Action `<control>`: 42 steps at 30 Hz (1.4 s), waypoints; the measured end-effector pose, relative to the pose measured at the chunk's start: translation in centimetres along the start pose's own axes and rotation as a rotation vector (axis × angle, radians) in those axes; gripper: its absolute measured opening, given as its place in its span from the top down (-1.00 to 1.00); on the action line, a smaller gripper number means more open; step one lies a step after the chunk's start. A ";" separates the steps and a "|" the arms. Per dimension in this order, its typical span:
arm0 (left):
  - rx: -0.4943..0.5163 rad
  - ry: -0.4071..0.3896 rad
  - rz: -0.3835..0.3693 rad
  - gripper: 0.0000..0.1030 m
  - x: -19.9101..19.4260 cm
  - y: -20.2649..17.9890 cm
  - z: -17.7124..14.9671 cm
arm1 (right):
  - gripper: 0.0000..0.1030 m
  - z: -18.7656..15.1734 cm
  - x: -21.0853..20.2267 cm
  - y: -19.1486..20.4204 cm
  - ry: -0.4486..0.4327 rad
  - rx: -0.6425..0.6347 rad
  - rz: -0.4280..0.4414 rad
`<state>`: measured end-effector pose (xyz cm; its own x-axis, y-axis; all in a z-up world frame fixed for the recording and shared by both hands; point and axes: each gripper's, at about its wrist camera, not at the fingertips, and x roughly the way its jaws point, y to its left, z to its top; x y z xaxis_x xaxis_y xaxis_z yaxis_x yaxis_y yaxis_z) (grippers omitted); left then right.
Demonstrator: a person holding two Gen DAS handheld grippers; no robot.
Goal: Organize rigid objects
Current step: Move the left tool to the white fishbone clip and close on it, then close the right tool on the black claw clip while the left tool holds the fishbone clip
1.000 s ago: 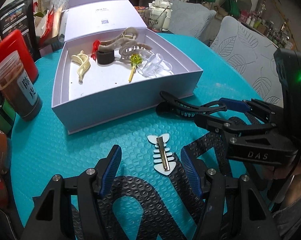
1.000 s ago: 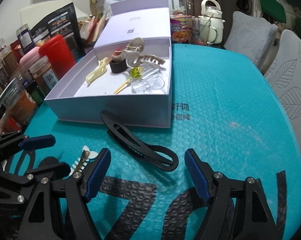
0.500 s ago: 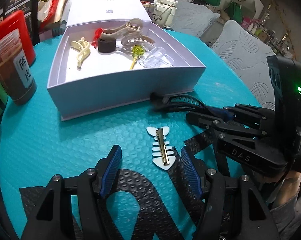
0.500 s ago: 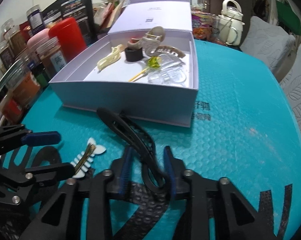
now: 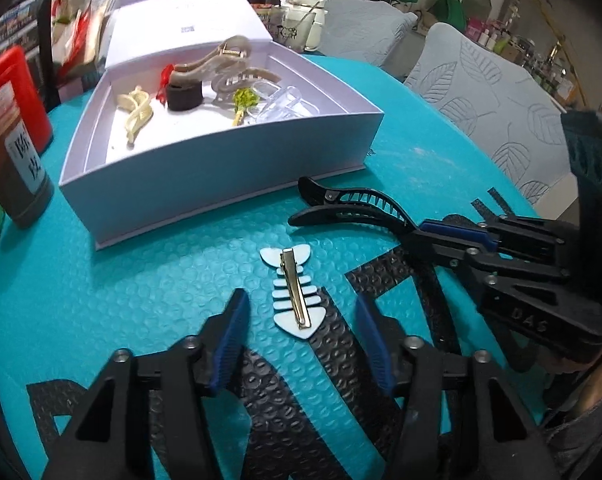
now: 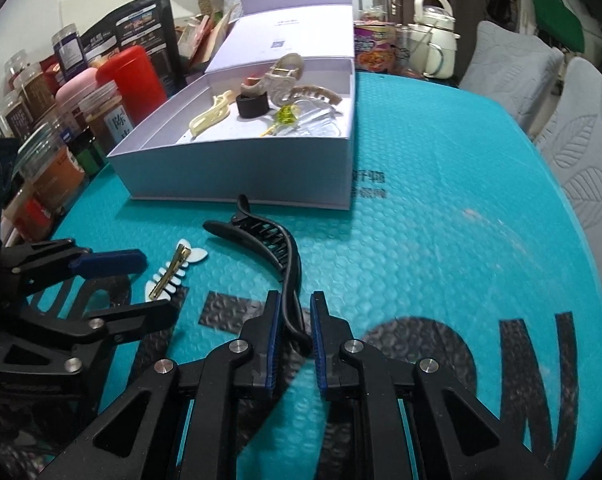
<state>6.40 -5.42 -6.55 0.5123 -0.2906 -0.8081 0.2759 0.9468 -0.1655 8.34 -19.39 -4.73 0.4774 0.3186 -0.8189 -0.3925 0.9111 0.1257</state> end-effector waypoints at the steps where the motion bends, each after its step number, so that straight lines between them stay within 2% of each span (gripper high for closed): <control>1: 0.012 -0.004 0.015 0.23 0.1 -0.1 0.0 | 0.69 0.0 -0.1 -0.2 0.001 0.009 0.006; 3: 0.042 -0.018 0.052 0.48 0.2 -0.3 -0.1 | 0.44 0.0 -0.2 -0.4 -0.004 0.024 0.009; 8: 0.073 -0.022 0.034 0.48 -0.1 0.4 0.0 | 0.12 0.0 -0.2 -0.4 -0.007 0.037 0.029; 12: 0.080 -0.015 0.069 0.48 -0.6 1.8 -0.1 | -0.04 0.2 0.1 -0.1 -0.006 0.023 0.034; 14: 0.058 -0.009 0.062 0.48 -0.8 2.6 -0.2 | -0.10 0.4 0.3 0.2 -0.005 0.016 0.035; 18: 0.023 -0.013 0.053 0.48 -1.4 3.6 -0.4 | -0.13 1.0 1.3 0.6 0.002 0.002 0.030; 25: 0.013 -0.026 0.037 0.48 -1.8 3.7 -0.2 | -0.13 2.3 2.5 1.3 -0.004 -0.029 0.009; 26: 0.013 -0.027 0.035 0.48 -1.8 3.7 -0.2 | -0.07 2.4 2.7 1.4 -0.007 -0.034 0.005; 27: 0.012 -0.026 0.034 0.48 -1.9 3.8 -0.3 | 0.20 2.4 2.8 1.4 -0.010 -0.043 0.000; 29: 0.010 -0.025 0.032 0.48 -1.9 3.8 -0.3 | 0.52 2.4 2.9 1.5 -0.014 -0.059 -0.028; 35: 0.002 -0.024 0.031 0.48 -2.0 3.7 -0.3 | 0.61 2.0 2.4 1.5 -0.022 -0.063 -0.006; 42: -0.002 -0.037 0.036 0.48 -2.6 3.5 -0.3 | 0.61 1.1 1.2 1.8 -0.041 -0.045 0.023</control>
<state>5.77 -1.29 -5.24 0.5514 -0.2610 -0.7923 0.2550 0.9571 -0.1378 9.12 -17.07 -4.90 0.4989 0.3509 -0.7924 -0.4384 0.8909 0.1185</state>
